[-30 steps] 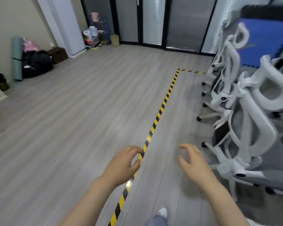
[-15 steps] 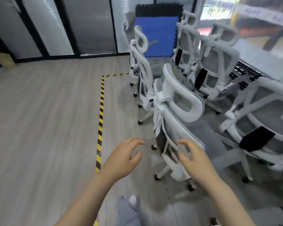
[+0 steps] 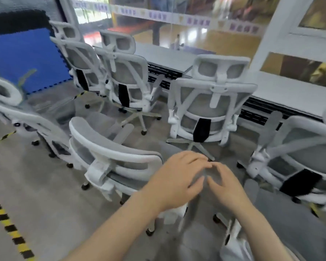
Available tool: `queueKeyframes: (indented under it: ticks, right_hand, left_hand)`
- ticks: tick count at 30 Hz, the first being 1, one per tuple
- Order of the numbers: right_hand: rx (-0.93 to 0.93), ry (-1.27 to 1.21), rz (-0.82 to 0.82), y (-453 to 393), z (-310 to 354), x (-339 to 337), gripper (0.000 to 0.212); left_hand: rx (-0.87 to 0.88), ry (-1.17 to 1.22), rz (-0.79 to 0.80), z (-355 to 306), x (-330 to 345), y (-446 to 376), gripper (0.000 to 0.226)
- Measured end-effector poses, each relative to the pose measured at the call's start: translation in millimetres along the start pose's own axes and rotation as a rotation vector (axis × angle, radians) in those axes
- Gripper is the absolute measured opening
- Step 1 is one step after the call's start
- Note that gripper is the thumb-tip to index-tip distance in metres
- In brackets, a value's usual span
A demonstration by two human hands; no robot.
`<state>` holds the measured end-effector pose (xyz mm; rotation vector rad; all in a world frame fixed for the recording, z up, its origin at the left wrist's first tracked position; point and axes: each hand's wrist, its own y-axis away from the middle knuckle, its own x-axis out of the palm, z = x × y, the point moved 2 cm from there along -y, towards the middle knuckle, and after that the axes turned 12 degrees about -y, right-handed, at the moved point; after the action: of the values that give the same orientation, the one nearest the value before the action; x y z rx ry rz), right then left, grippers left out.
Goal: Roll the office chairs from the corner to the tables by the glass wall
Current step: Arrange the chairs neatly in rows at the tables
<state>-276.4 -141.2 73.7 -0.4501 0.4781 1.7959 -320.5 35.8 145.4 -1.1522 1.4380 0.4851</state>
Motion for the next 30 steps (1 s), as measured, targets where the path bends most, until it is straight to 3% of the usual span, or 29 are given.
queueKeyframes:
  ticks: [3,8,15,21,30]
  right_hand:
    - [0.036,0.004,-0.115,3,0,-13,0.039]
    - [0.109,0.011,-0.272,0,-9,-35,0.039]
    - [0.138,-0.028,-0.378,-37,-22,-51,0.036]
    - [0.132,-0.011,-0.334,-114,-35,-77,0.038]
    - [0.131,0.124,-0.198,-299,-69,-160,0.040]
  left_hand:
    - [0.157,0.007,-0.001,0,-6,-40,0.032]
    - [0.407,-0.119,0.140,17,-3,-87,0.030]
    - [0.525,-0.317,0.339,60,13,-160,0.037]
    - [0.471,-0.333,0.443,120,49,-217,0.035]
    - [0.063,-0.185,0.391,223,94,-335,0.042]
